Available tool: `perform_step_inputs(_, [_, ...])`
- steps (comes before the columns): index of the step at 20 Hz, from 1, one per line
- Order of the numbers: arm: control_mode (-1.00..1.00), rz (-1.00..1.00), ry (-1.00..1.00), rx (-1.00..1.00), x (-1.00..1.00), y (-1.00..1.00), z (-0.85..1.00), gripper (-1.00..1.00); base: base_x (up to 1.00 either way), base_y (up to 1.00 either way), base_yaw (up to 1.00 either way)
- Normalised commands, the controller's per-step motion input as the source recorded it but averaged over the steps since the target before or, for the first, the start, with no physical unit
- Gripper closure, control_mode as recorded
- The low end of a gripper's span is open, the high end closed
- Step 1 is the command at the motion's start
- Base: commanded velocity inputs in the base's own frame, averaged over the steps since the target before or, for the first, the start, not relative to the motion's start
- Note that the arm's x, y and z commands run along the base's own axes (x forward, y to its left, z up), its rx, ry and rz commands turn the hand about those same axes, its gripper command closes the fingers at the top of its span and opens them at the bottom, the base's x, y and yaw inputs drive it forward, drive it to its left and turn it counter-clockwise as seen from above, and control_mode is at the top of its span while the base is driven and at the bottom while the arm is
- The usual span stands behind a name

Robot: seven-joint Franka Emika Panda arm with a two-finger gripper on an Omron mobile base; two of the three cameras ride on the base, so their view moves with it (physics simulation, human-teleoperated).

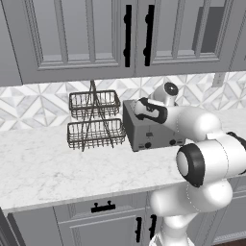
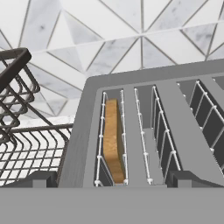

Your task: Start the toaster. Once the lever pops up, take the bread to the plate on the dining counter.

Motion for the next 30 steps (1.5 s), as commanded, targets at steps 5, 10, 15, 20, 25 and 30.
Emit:
perform_step_inputs(5, [-1.0,0.0,0.0,0.0,0.0,0.0,0.0,-1.0,0.0,0.0,0.0])
perform_step_inputs(10, [-1.0,0.0,0.0,0.0,0.0,0.0,0.0,-1.0,0.0,0.0,0.0])
perform_step_inputs(15, [-1.0,0.0,0.0,0.0,0.0,0.0,0.0,-1.0,0.0,0.0,0.0])
perform_step_inputs(20, [-1.0,0.0,0.0,0.0,0.0,0.0,0.0,-1.0,0.0,0.0,0.0])
perform_step_inputs(25, [-1.0,0.0,0.0,0.0,0.0,0.0,0.0,-1.0,0.0,0.0,0.0])
perform_step_inputs(30, [-1.0,0.0,0.0,0.0,0.0,0.0,0.0,-1.0,0.0,0.0,0.0])
